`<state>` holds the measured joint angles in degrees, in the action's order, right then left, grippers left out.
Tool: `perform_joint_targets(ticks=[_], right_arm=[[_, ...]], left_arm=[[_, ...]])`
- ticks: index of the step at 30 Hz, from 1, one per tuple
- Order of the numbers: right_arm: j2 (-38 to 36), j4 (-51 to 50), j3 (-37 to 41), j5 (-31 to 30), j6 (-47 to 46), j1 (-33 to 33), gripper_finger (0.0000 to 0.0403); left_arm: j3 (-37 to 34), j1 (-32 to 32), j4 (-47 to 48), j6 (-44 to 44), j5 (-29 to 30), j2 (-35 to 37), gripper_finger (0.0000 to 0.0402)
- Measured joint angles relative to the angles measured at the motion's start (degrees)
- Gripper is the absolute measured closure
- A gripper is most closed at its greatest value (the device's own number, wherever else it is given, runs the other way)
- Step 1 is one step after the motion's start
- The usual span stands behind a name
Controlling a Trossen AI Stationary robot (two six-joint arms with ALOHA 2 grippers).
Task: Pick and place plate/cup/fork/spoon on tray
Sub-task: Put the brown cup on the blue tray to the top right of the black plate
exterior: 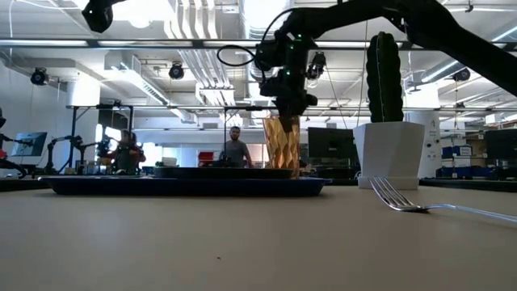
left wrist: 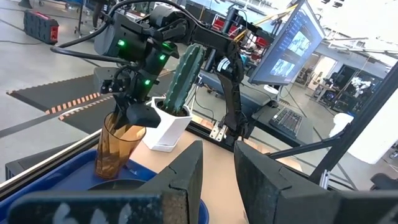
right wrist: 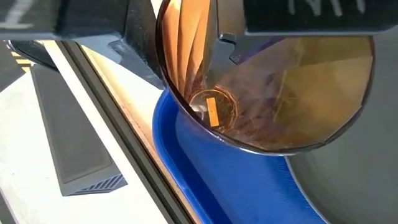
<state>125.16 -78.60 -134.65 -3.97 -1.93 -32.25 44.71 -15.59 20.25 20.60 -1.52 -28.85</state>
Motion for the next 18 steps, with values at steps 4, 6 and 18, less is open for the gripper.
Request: perform_joint_targets(ticks=[4, 6, 18], right_arm=[[-0.02, 0.2, 0.9, 2.61, -1.03, -0.66, 0.0311], [-0.02, 0.91, 1.85, 3.72, -1.09, -0.85, 0.0315], [-0.02, 5.51, 8.51, 4.14, 0.37, -1.62, 0.036]], left_arm=[[0.0, 0.0, 0.0, 0.0, 0.0, -0.01, 0.0327], [0.0, 0.0, 0.0, 0.0, 0.0, -0.01, 0.0327], [0.0, -0.04, 0.0, 0.0, 0.01, -0.48, 0.0327]])
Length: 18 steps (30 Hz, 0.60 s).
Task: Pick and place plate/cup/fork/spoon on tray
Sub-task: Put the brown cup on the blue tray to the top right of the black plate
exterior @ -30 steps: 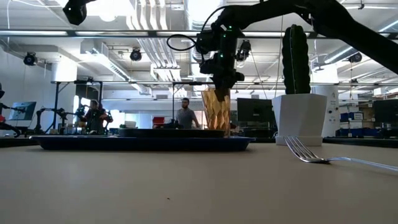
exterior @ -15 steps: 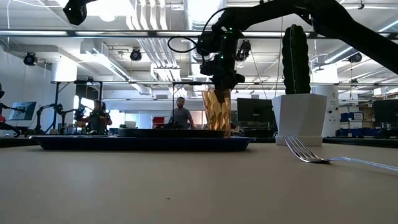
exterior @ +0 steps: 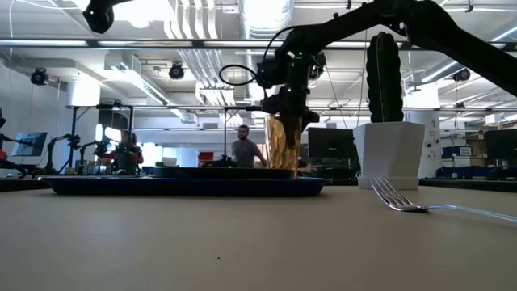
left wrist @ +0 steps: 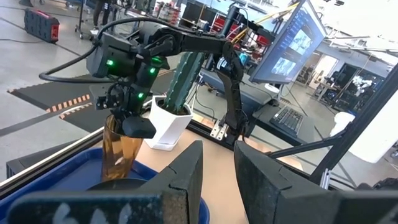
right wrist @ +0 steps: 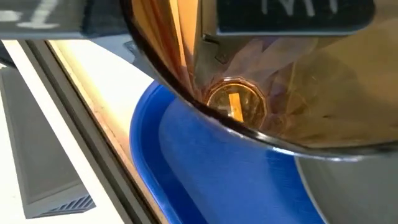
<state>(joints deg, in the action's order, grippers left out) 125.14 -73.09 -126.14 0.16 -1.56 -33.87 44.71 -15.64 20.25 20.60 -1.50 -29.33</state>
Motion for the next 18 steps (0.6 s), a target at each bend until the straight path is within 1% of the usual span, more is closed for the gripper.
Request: perform_joint_targets(ticks=[4, 7, 11, 18], right_arm=[[-0.09, 0.58, 0.01, -1.08, 0.57, -0.3, 0.0371], [-0.17, 0.6, 0.01, -1.63, 1.14, -0.32, 0.0363], [-0.17, 0.64, 0.01, -1.6, 1.51, -0.3, 0.0341], [-0.32, 1.79, 0.01, -1.21, 1.6, -0.02, 0.0287]], left_arm=[[0.0, 0.0, -0.02, 0.0, 0.01, -0.68, 0.0327], [0.0, 0.01, -0.09, 0.0, 0.01, -1.27, 0.0327], [0.0, 0.02, -0.52, 0.0, 0.01, -2.0, 0.0327], [0.0, 0.0, -2.21, -0.02, 0.37, -2.77, 0.0327]])
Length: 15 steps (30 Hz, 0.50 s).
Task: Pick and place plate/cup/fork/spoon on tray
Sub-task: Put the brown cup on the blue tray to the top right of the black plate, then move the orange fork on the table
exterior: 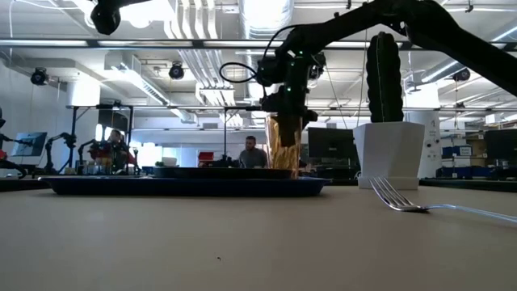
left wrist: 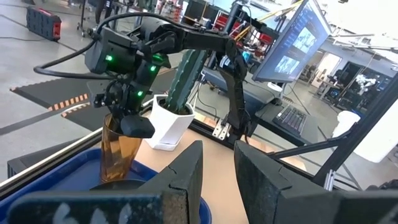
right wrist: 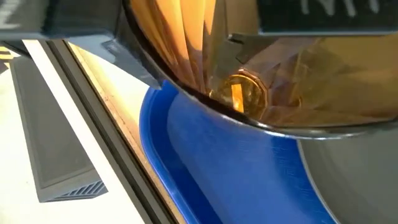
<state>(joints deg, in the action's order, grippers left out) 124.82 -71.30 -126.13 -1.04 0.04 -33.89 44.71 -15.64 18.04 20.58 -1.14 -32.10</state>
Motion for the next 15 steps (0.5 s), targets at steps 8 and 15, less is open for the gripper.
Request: perform_joint_targets(ticks=[8, 15], right_arm=[[-2.28, 0.28, 0.0, 0.0, 0.11, 0.13, 0.0252], [-6.61, 0.45, 0.0, -0.01, 0.02, 0.89, 0.0248]], left_arm=[[0.0, 0.0, 0.02, -0.01, 0.42, -0.2, 0.0327], [0.0, 0.0, 0.03, -0.02, 1.54, -0.15, 0.0327]])
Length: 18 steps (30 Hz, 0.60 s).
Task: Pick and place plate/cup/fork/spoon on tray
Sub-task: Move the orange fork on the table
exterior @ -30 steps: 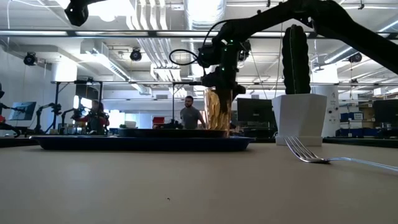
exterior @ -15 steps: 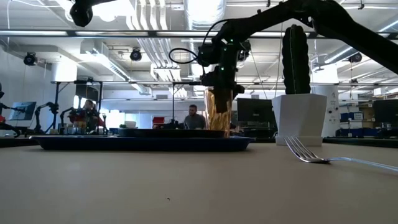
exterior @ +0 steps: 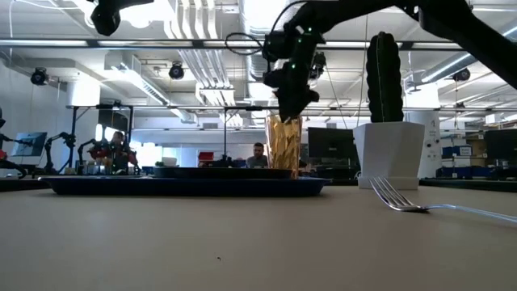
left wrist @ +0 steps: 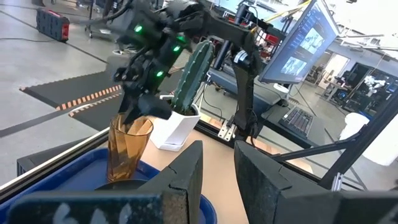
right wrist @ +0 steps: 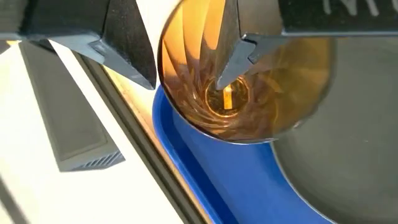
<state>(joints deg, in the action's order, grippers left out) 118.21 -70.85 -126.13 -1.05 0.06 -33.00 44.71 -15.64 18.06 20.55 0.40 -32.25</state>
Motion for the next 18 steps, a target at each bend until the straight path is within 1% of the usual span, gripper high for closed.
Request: perform_joint_targets(ticks=[6, 11, 15, 16, 18], right_arm=[[-5.84, -0.24, 0.0, 0.54, -2.19, 1.86, 0.0248], [-11.97, -0.34, 0.0, 6.5, -5.56, 5.06, 0.0248], [-16.35, -1.04, 0.0, 12.36, -10.09, 9.34, 0.0248], [-17.27, -1.6, 0.0, 13.37, -11.46, 10.79, 0.0248], [-18.94, -2.96, 0.0, 13.5, -13.98, 14.17, 0.0248]], left_arm=[[0.0, 0.0, 0.0, -0.02, 0.1, 0.01, 0.0327], [0.0, 0.0, 0.0, -0.02, 0.09, 0.02, 0.0327], [0.0, 0.0, 0.01, -0.03, 0.09, 0.02, 0.0327], [0.0, 0.0, 0.01, -0.04, 0.09, 0.02, 0.0327], [0.0, 0.0, 0.0, -0.04, 0.09, 0.02, 0.0327]])
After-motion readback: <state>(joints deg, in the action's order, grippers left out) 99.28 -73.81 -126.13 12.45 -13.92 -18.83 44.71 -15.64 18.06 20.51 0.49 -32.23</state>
